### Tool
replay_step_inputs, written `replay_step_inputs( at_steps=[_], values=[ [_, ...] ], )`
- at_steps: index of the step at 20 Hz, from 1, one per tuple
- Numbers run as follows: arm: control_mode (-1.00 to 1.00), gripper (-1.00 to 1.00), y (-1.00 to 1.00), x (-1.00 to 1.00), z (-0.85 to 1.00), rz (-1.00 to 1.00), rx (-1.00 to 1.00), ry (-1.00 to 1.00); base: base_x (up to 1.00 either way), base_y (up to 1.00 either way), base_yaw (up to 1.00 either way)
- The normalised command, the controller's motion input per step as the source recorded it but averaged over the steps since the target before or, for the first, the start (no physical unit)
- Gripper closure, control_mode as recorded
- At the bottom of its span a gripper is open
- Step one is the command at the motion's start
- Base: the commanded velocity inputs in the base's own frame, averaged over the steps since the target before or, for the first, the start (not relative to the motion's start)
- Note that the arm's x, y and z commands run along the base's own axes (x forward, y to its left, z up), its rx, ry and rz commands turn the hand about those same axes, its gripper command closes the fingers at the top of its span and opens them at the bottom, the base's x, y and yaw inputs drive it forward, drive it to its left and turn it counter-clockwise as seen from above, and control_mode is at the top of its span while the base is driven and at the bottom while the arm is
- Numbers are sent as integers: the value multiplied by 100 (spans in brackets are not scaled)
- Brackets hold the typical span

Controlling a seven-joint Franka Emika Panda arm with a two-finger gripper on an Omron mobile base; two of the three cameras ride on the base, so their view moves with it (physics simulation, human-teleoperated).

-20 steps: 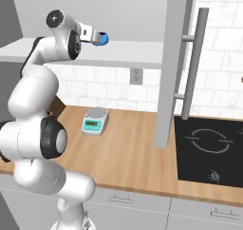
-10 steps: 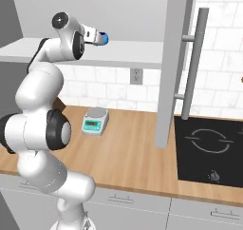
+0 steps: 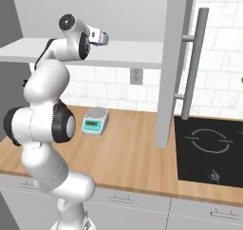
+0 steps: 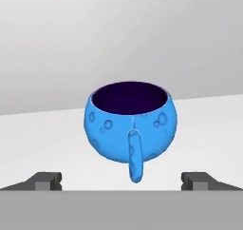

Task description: Gather all objects into one cabinet and sort the glasses and bowls to opposite sides.

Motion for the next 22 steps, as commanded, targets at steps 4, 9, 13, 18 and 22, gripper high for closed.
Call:
replay_step_inputs(
  at_steps=[4, 9, 13, 18, 22],
  values=[
    [-100, -100, -8, 11, 0, 0, 0, 0, 0, 0, 0],
    [-100, -100, -1, 8, 0, 0, 0, 0, 0, 0, 0],
    [-100, -100, 0, 6, 0, 0, 0, 0, 0, 0, 0],
    [-100, -100, 0, 13, -1, 0, 0, 0, 0, 0, 0],
    [-100, -100, 0, 9, -4, 0, 0, 0, 0, 0, 0]
  ],
)
